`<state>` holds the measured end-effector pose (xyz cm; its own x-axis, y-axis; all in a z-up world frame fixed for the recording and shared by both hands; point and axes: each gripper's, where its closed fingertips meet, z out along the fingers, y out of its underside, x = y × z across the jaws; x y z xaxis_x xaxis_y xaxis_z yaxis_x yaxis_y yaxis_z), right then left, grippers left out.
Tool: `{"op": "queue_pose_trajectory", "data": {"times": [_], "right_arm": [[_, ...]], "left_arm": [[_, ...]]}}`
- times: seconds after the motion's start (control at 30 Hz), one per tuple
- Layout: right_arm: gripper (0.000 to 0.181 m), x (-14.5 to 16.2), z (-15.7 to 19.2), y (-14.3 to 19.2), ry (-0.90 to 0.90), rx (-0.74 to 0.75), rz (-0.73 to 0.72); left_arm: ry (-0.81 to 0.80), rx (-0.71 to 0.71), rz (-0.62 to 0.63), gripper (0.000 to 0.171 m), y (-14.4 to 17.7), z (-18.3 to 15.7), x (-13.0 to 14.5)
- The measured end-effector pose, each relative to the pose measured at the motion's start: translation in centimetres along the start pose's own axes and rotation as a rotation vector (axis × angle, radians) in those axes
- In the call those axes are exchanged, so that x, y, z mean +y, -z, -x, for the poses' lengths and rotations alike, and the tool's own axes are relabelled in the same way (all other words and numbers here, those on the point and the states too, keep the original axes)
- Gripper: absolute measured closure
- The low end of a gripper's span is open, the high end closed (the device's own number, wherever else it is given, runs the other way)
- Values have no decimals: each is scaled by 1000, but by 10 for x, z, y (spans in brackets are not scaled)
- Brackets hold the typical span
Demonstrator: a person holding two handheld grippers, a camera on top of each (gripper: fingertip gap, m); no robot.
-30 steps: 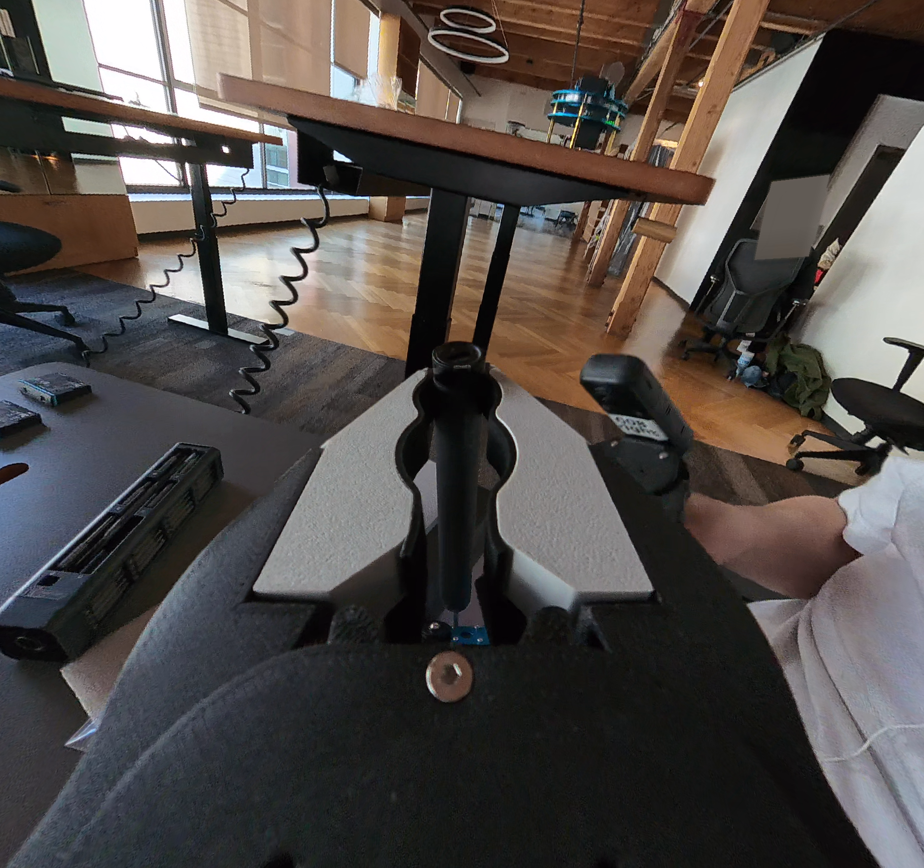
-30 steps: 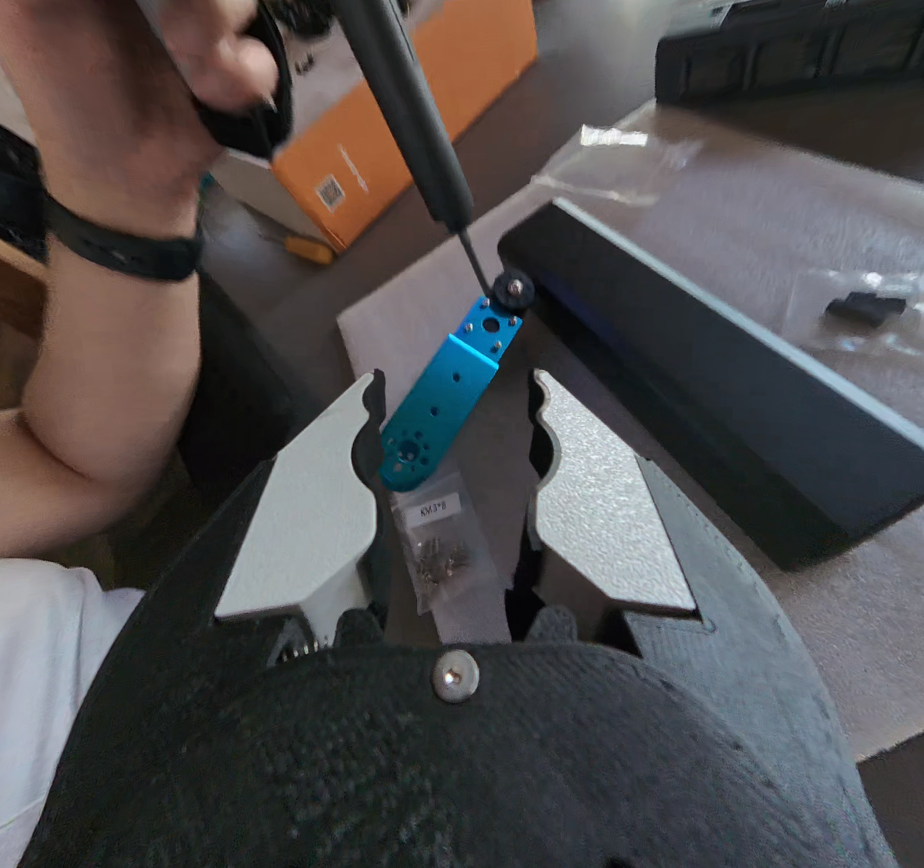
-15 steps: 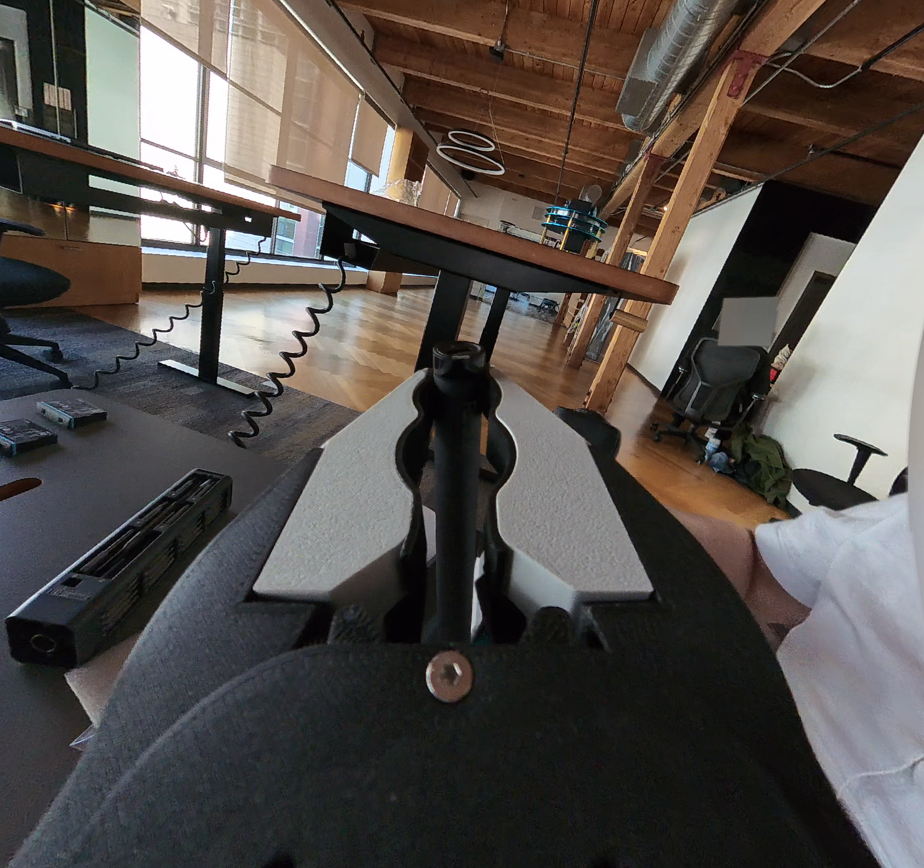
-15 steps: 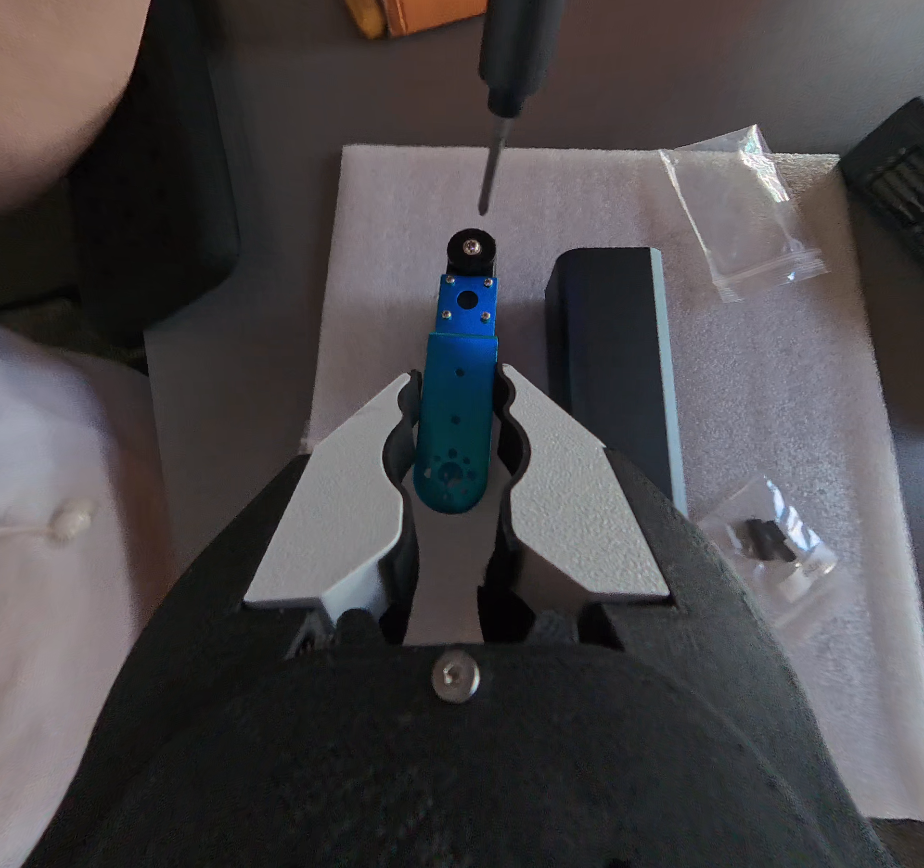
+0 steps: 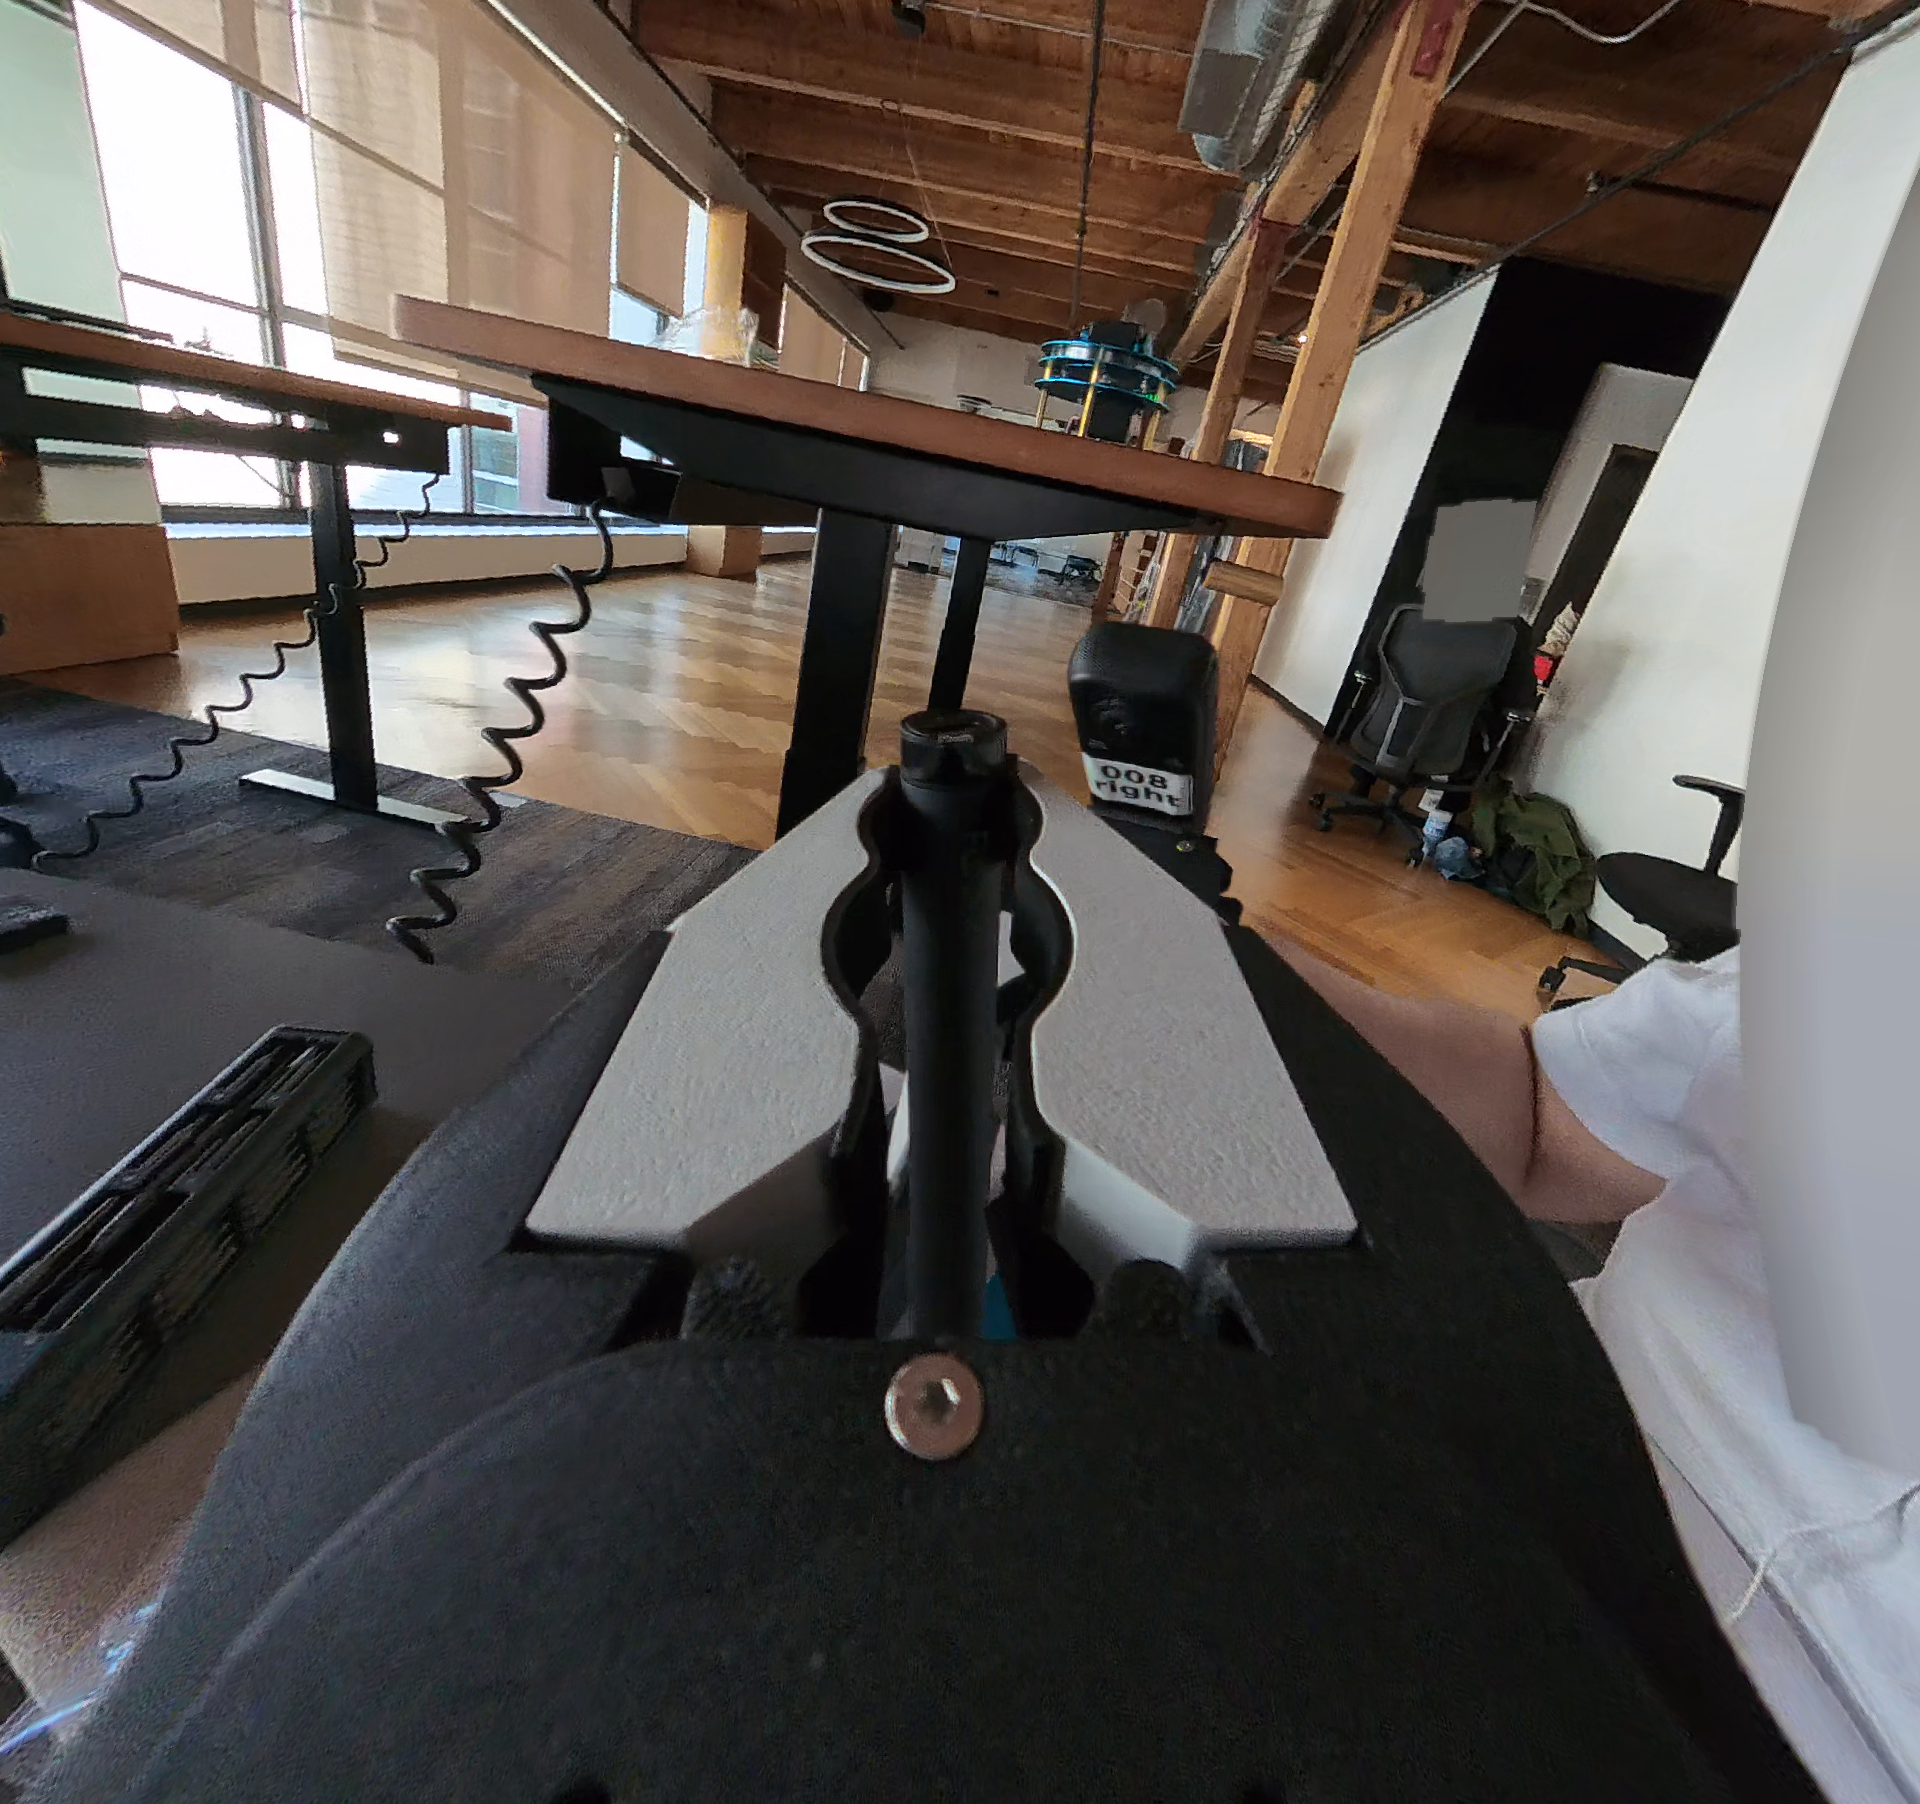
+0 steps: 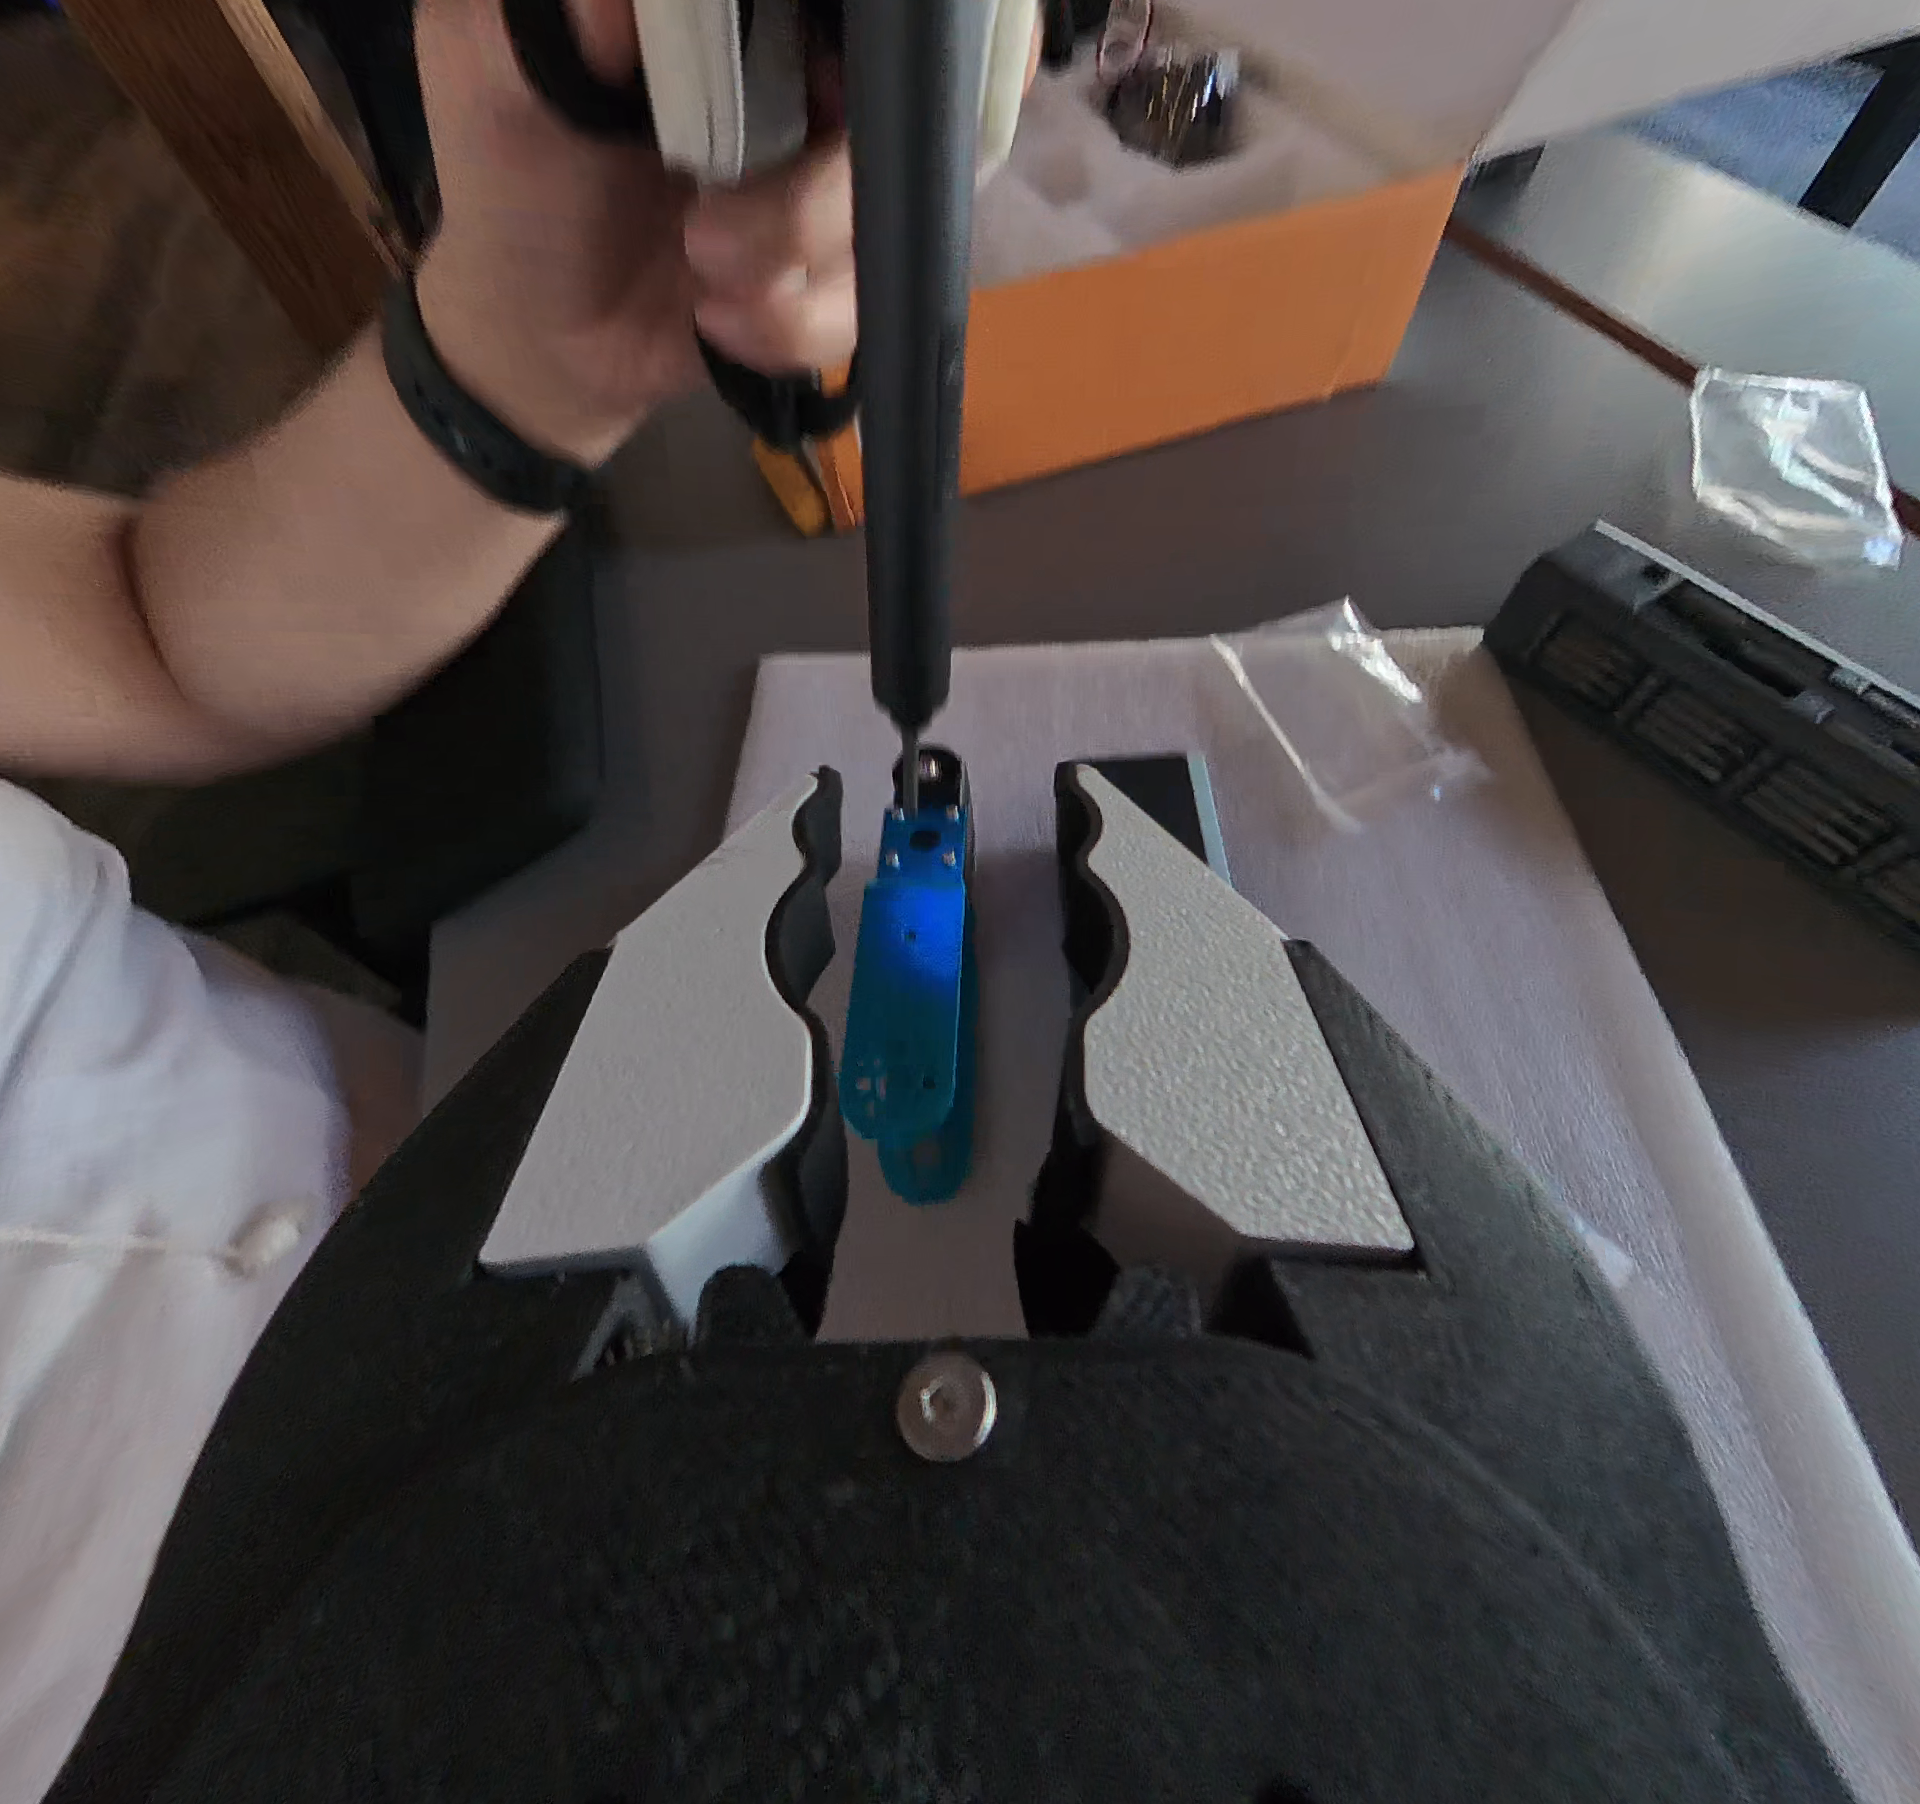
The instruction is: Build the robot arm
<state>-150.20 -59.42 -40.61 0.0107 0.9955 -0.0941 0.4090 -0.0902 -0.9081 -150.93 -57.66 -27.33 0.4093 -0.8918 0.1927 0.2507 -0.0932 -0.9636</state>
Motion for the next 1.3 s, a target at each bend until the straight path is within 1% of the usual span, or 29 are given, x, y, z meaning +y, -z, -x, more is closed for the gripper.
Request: {"op": "queue_pose_trajectory", "data": {"times": [0.07,0.13,0.23,0.33,0.43,0.53,1.07,1.3], "right_arm": [[141,-14,2,-2,-14,-2,-65],[142,-22,-2,-3,-6,44,-115],[145,-24,1,-9,-3,50,-170],[148,-23,3,-16,-31,43,-194],[164,-22,3,-20,0,54,-184],[165,-22,2,-21,18,65,-176],[164,-18,1,-22,-19,44,-171],[165,-18,1,-23,-4,48,-162]], "left_arm": [[-32,6,9,155,-4,-6,2],[-59,-8,24,155,-6,-7,5],[-65,-8,33,155,-8,-8,9],[-54,6,29,155,-9,-10,11],[-70,-6,20,155,-9,-9,9],[-72,-10,20,155,-8,-8,9],[-69,-9,42,155,-9,-6,14],[-69,-2,43,155,-9,-6,14]]}}
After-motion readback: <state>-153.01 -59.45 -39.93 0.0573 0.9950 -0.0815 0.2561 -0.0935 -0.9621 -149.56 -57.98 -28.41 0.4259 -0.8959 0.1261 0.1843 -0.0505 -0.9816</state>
